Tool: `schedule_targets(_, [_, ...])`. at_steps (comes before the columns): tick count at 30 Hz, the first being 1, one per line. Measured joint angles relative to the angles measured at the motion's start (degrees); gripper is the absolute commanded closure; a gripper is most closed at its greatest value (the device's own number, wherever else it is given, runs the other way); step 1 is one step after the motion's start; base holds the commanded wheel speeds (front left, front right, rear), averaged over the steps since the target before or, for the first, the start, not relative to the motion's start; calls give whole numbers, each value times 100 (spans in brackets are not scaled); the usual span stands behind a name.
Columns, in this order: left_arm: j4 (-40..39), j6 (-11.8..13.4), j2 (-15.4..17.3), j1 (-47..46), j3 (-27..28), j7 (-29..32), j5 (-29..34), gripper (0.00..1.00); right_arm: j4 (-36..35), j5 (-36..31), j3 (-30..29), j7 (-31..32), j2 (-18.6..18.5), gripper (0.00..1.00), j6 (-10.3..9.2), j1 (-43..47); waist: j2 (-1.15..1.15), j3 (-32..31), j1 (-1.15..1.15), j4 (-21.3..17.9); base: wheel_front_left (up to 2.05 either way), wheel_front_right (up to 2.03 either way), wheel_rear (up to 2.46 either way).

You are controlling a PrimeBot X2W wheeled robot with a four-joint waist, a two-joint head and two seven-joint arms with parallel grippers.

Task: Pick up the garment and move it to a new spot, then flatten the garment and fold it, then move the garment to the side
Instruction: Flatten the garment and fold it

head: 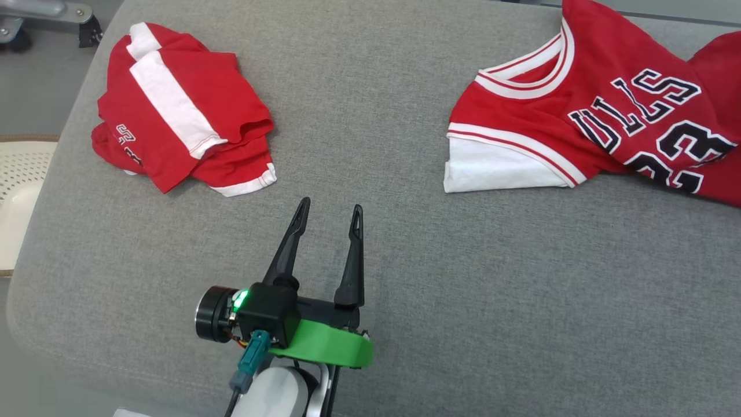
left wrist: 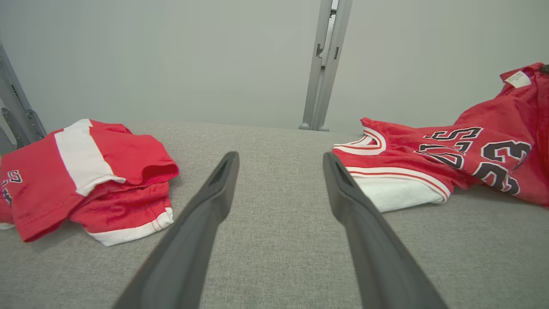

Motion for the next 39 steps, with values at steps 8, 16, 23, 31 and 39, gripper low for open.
schedule_targets(8, [23, 37, 0, 24, 76, 0, -16, 0, 479, 25, 218, -259, 410, 0, 1, 13, 0, -52, 0, 83, 0, 0, 0])
schedule_targets(16, [69, -13, 0, 74, 342, 0, 108, 0, 241, 514, 399, -946, 850, 0, 0, 766, 0, -230, 0, -226, 0, 0, 0])
schedule_targets(23, [11, -57, 0, 165, 642, 0, 159, 0, -900, 857, 542, -1172, 982, 0, 1, 1914, 0, -461, 0, -590, 0, 0, 0])
schedule_targets(31, [-64, -103, 0, 378, 864, 0, 158, 0, -2832, 183, -524, -1195, 1522, 0, 1, 3675, 0, -793, 0, -935, 0, 0, 0])
schedule_targets(39, [-13, -198, -1, 539, 1024, 0, 100, 0, -3588, -571, -1312, -1195, 2512, 0, 0, 4855, 0, -1013, 0, -1139, 0, 0, 0])
